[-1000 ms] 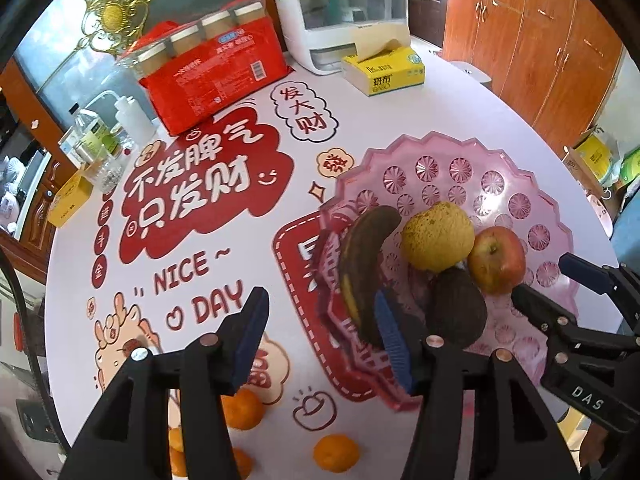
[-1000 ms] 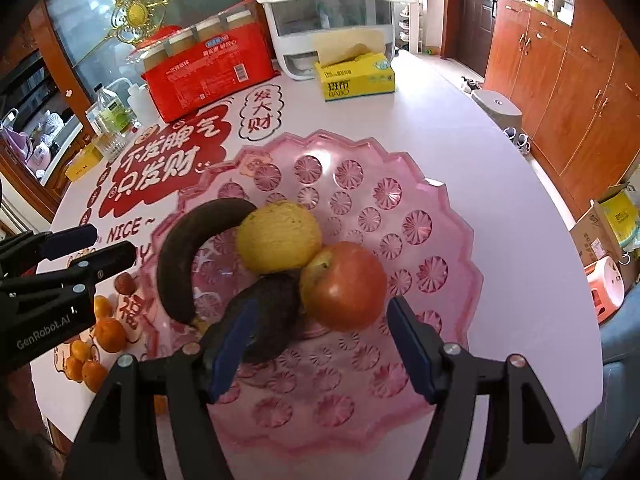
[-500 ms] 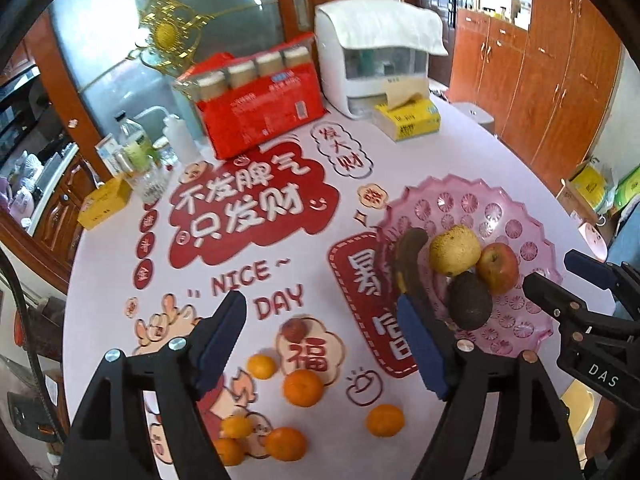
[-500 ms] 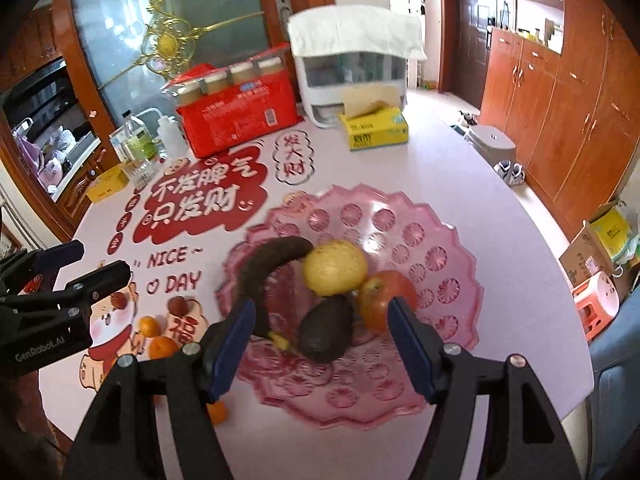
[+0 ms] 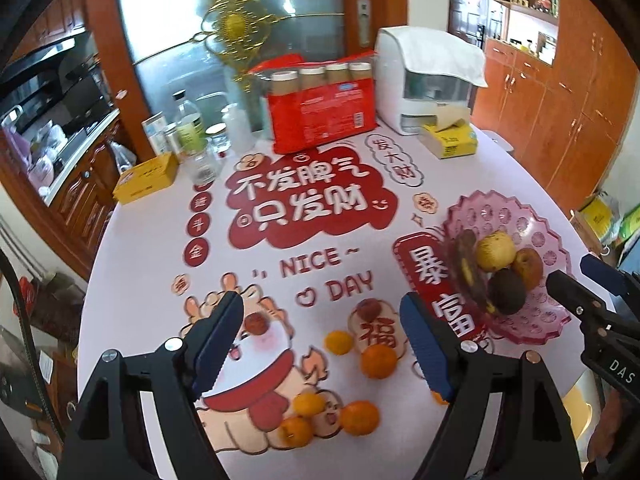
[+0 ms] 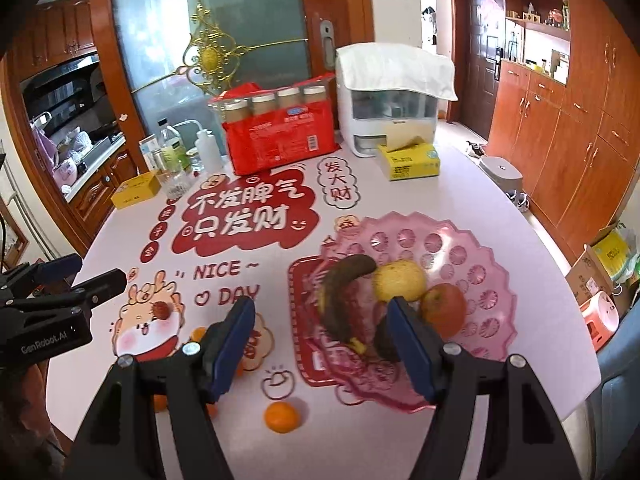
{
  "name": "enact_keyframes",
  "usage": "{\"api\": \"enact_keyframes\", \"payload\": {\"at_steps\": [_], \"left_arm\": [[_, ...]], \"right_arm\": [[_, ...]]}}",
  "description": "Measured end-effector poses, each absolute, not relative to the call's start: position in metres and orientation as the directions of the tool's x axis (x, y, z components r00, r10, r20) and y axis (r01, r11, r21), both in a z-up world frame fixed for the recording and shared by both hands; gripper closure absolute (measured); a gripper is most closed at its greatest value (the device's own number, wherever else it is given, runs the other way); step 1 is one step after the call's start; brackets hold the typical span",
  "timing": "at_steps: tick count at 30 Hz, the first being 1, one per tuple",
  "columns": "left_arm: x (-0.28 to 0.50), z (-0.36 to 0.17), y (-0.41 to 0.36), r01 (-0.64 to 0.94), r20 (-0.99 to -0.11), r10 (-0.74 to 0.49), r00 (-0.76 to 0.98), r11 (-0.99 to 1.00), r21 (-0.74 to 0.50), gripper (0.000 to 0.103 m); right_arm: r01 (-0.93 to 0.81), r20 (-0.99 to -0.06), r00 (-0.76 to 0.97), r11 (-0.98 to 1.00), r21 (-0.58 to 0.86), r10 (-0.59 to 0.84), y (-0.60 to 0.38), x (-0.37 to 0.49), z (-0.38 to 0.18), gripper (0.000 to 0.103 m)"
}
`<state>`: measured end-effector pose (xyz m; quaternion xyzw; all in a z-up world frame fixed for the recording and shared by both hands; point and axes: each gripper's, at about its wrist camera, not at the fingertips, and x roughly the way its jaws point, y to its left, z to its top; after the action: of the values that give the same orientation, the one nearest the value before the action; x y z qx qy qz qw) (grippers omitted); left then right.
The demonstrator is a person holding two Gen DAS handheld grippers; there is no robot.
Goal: Organize fruits
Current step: 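Withdraw both grippers from the bowl toward the loose oranges, then close the left gripper on an orange while the right gripper grasps another orange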
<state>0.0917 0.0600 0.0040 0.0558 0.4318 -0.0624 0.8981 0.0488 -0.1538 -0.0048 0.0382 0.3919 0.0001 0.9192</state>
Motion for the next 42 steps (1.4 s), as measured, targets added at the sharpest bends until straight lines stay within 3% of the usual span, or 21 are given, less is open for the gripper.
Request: {"api": "enact_keyframes", "payload": {"at_steps": [8,17,27,36,42], "left_arm": [[0.081,-0.002,0.109,0.108,-0.787,-0.033,0.617,0.993,0.043,0.023],[0.075,-0.047,0.151,0.07,-0.849,-0.006,0.529,0.997,0.036,0.023],[0.056,-0.122,0.152,0.151,-0.929,-0.107,0.355,0.987,-0.057,0.023],[0.049,-0.166,0.137,0.202,-0.947,-0.179,0.265,0.971,-0.127,0.023],[0.051,-0.182,0.135,0.194,-0.948,-0.204,0.243,0.968,-0.158,0.037]], "right_arm": [[0.007,-0.713,0.7,0.998,0.055,0.035,-0.113,0.038,-0.008,0.034],[-0.027,-0.759,0.65,0.999,0.03,0.04,-0.081,0.035,-0.039,0.034],[-0.051,-0.847,0.526,0.997,0.062,0.08,-0.065,0.035,-0.095,0.034],[-0.153,-0.885,0.434,0.982,0.109,0.166,-0.043,0.03,-0.13,0.034],[-0.232,-0.899,0.392,0.966,0.111,0.198,-0.026,0.027,-0.146,0.034]]}}
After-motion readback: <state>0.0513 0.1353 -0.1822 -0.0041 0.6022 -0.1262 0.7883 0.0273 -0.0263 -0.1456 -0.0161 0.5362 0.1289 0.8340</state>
